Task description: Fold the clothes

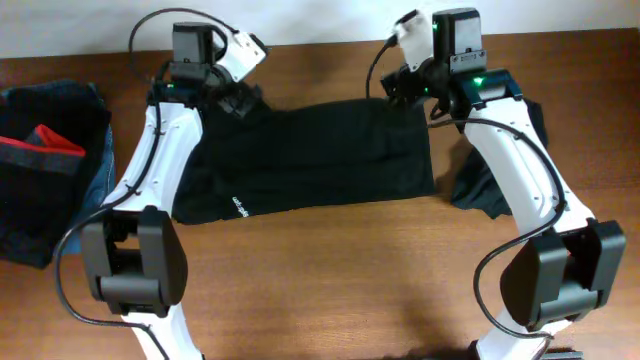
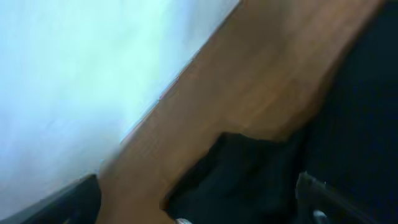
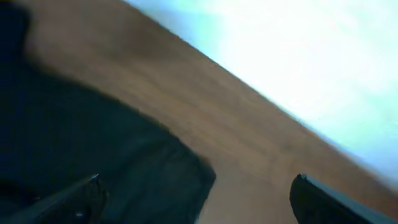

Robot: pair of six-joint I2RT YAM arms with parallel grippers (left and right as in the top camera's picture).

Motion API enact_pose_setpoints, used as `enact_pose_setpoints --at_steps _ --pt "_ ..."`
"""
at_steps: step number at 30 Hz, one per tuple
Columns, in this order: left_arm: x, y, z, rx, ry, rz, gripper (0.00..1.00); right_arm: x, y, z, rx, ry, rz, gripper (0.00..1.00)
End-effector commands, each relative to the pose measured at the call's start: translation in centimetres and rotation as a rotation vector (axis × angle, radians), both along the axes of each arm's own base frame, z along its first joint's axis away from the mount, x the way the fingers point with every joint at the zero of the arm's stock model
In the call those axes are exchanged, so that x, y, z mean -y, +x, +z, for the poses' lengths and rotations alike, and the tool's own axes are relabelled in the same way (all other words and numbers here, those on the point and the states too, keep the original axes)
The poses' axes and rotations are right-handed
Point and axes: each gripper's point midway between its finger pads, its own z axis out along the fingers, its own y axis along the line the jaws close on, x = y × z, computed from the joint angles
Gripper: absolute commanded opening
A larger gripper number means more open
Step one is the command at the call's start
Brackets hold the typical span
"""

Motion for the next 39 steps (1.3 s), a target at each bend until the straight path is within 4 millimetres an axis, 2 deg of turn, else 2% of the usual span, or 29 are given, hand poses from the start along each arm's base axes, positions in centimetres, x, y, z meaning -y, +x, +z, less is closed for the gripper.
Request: enact_pose_setpoints --at_steps 1,3,4,6,9,10,12,15,18,20,24,28,30,32,34,39 --pt "0.6 1.1 1.3 0.133 0.196 -0.232 0.99 -0.8 0.9 -2.0 0.027 -0.214 0.241 0.99" --pt "0.1 1.8 1.6 0.172 0.213 -0.233 0.99 -0.2 1.6 -3.8 0.011 -0.272 0.244 0.99" --pt "-0.2 2.5 1.8 0.197 0.213 -0.223 0.99 0.0 2.0 -5.3 -0.013 -0.284 0.235 0.99" --pt "-0.7 3.0 1.1 0.199 0.217 -0.211 0.99 0.1 2.1 -7.0 -0.046 -0.290 0.235 0.99" --pt "-1.8 2.9 -1.7 0.098 0.225 -0.185 0.99 0.0 2.2 -8.7 -0.086 -0.265 0.213 0.99" --pt "-2.2 2.5 -3.3 -0.003 0.185 -0.149 0.99 -0.2 1.9 -8.9 -0.100 -0.254 0.221 0.99" --pt "-2.0 1.3 -4.5 -0.154 0.116 -0.154 0.99 -0.7 1.9 -8.2 -0.109 -0.193 0.189 0.99" --pt "-1.1 0.3 -3.8 -0.270 0.027 -0.192 0.99 -1.9 1.7 -5.9 -0.117 -0.119 0.206 0.99" --pt "-0.6 0.4 -0.6 -0.287 -0.027 -0.199 0.99 -2.2 1.9 -2.0 -0.095 -0.083 0.187 0.99" --pt "-0.4 -0.1 1.3 -0.277 -0.038 -0.208 0.99 -2.2 2.1 -0.2 -0.068 -0.083 0.185 0.99" --pt "0.3 -1.7 3.0 -0.313 -0.095 -0.214 0.99 -2.2 2.5 0.5 -0.048 -0.082 0.187 0.99" --pt "-0.6 -0.9 3.0 -0.303 -0.116 -0.160 0.99 -2.1 2.9 -1.4 -0.083 -0.083 0.184 0.99" --pt "-0.8 -0.1 3.2 -0.271 -0.115 -0.157 0.99 -1.7 3.2 -2.9 -0.113 -0.078 0.169 0.99" --pt "-0.9 -0.2 3.2 -0.263 -0.094 -0.181 0.99 -0.7 3.7 -4.9 -0.156 -0.063 0.128 0.99" --pt "-0.8 -0.4 2.7 -0.283 -0.098 -0.183 1.00 0.1 4.0 -5.8 -0.170 -0.059 0.117 0.99" --pt "-1.3 0.7 0.3 -0.294 -0.040 -0.150 1.00 2.0 4.8 -7.7 -0.193 -0.047 0.091 0.99"
